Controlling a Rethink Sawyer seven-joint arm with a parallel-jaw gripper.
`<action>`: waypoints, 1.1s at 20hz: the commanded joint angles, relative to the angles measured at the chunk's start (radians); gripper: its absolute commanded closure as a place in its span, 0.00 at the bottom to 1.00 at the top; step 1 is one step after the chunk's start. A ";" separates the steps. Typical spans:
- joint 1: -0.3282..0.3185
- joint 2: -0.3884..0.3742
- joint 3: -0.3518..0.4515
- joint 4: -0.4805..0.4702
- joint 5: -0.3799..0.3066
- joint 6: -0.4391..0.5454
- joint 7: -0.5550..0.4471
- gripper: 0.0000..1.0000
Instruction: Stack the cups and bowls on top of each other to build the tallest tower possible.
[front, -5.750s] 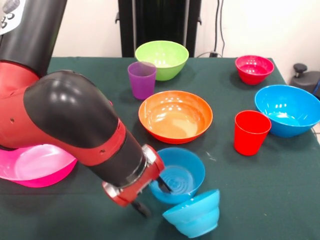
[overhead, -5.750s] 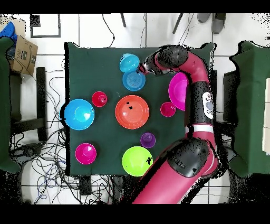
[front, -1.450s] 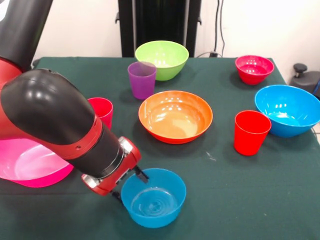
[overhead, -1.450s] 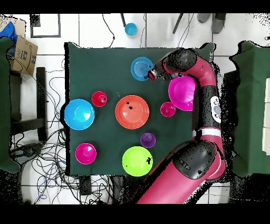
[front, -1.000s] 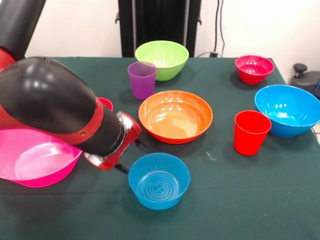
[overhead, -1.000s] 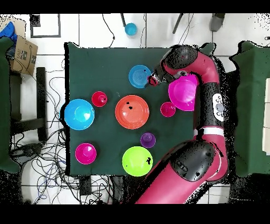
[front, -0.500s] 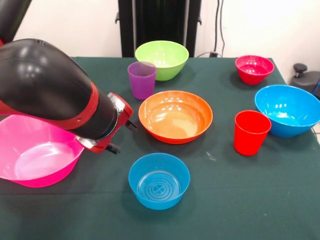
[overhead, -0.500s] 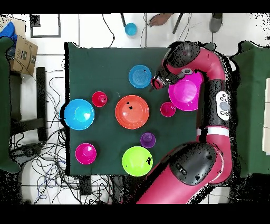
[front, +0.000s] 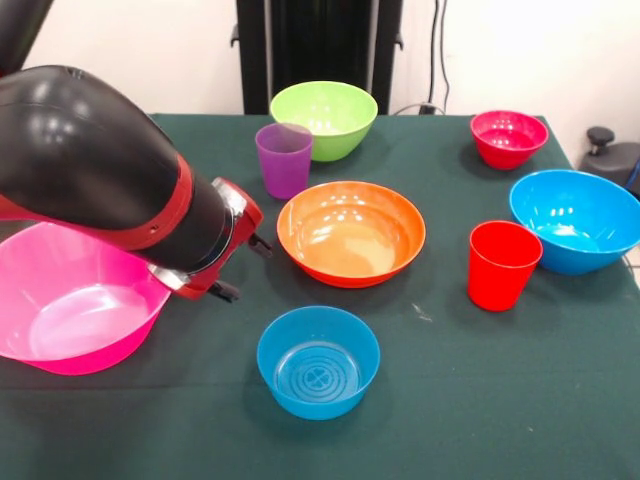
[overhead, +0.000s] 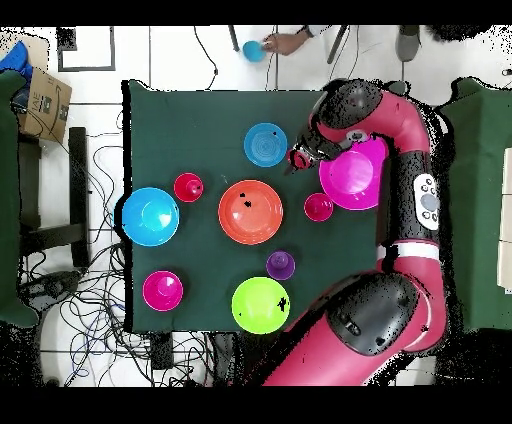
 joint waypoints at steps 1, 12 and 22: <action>-0.028 -0.117 -0.058 0.230 -0.007 -0.150 -0.076 0.00; -0.014 -0.331 -0.136 0.299 -0.055 -0.377 0.189 0.00; -0.009 -0.483 -0.235 0.403 -0.020 -0.498 0.296 0.00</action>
